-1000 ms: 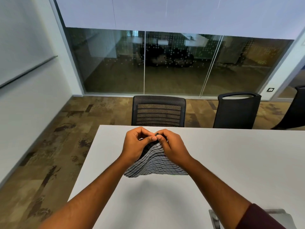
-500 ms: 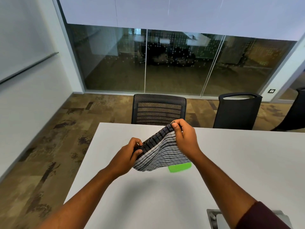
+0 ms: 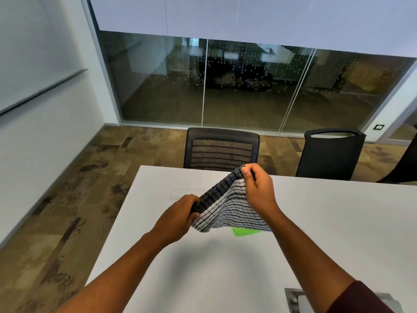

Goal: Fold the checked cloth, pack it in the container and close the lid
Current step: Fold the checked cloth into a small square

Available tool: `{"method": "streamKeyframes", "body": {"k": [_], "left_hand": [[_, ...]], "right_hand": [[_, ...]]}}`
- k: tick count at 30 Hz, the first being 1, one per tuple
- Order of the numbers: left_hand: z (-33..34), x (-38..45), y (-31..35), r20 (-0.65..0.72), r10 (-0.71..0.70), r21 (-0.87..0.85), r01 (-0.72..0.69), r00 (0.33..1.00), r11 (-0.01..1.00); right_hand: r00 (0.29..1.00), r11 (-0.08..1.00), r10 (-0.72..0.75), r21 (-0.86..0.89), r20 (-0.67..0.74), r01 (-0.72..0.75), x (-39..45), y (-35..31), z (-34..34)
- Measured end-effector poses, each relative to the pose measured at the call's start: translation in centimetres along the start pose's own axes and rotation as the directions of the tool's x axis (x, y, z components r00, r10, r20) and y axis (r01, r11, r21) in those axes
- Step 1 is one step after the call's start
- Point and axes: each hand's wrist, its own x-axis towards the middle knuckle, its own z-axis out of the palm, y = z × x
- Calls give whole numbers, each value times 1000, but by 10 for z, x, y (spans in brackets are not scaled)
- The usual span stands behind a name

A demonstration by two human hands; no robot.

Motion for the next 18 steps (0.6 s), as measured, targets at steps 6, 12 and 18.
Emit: {"method": "streamKeyframes", "body": {"k": [6, 12, 18], "left_hand": [[-1, -3, -4, -32, -26, 9, 26, 999, 1000], [-3, -10, -4, -74, -38, -65, 33, 997, 997], [0, -15, -5, -54, -58, -36, 56, 997, 998]], "right_hand": [[999, 999, 39, -31, 6, -39, -1, 10, -8], [997, 992, 83, -91, -2, -83, -4, 24, -18], [990, 982, 136, -136, 29, -131, -6, 33, -21]]}}
